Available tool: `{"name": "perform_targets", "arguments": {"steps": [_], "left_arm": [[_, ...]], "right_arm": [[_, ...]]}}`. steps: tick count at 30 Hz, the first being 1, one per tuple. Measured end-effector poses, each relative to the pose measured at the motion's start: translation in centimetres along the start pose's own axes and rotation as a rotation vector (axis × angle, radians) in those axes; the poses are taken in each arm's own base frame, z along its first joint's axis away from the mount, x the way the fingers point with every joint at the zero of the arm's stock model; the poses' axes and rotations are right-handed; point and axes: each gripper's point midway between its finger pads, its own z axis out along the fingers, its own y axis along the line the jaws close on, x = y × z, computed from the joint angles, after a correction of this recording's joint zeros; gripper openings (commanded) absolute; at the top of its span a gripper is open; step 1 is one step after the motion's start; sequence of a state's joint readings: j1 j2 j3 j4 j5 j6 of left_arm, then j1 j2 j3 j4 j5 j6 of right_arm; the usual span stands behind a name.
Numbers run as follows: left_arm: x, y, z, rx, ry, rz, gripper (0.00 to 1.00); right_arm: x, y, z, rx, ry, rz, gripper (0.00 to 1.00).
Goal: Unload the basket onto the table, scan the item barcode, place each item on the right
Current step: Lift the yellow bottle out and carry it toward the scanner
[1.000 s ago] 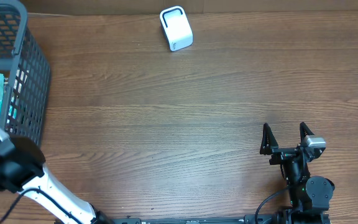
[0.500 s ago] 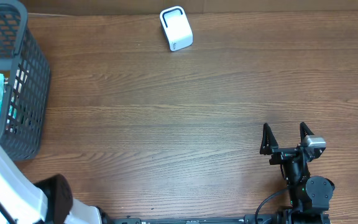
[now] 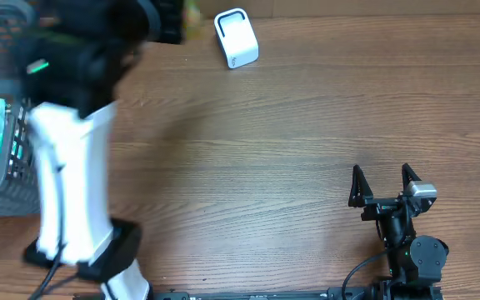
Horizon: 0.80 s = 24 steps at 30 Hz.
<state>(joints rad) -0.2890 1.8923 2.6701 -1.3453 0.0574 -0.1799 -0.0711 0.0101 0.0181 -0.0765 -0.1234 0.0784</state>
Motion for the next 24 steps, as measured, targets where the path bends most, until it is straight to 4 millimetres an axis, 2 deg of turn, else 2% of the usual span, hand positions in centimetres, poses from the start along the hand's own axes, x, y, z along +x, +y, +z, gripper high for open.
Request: {"name": "perform_targets", "arguments": {"steps": [7, 9, 10, 13, 17, 24], "left_arm": [[8.1, -5.9, 11.0, 0.017, 0.291, -0.021, 0.3], [10.5, -7.7, 13.3, 0.02, 0.351, -0.022, 0.3], [12.6, -9.5, 15.3, 0.022, 0.398, -0.02, 0.31], [15.3, -12.6, 17.7, 0.032, 0.435, -0.005, 0.31], [18.5, -16.3, 19.9, 0.052, 0.46, 0.029, 0.31], [22.8, -20.1, 21.4, 0.025, 0.487, 0.069, 0.26]], "right_arm": [[0.0, 0.0, 0.0, 0.0, 0.0, 0.0, 1.0], [0.0, 0.0, 0.0, 0.0, 0.0, 0.0, 1.0], [0.0, 0.0, 0.0, 0.0, 0.0, 0.0, 1.0], [0.0, 0.0, 0.0, 0.0, 0.0, 0.0, 1.0], [0.0, 0.0, 0.0, 0.0, 0.0, 0.0, 1.0], [0.0, 0.0, 0.0, 0.0, 0.0, 0.0, 1.0]]}}
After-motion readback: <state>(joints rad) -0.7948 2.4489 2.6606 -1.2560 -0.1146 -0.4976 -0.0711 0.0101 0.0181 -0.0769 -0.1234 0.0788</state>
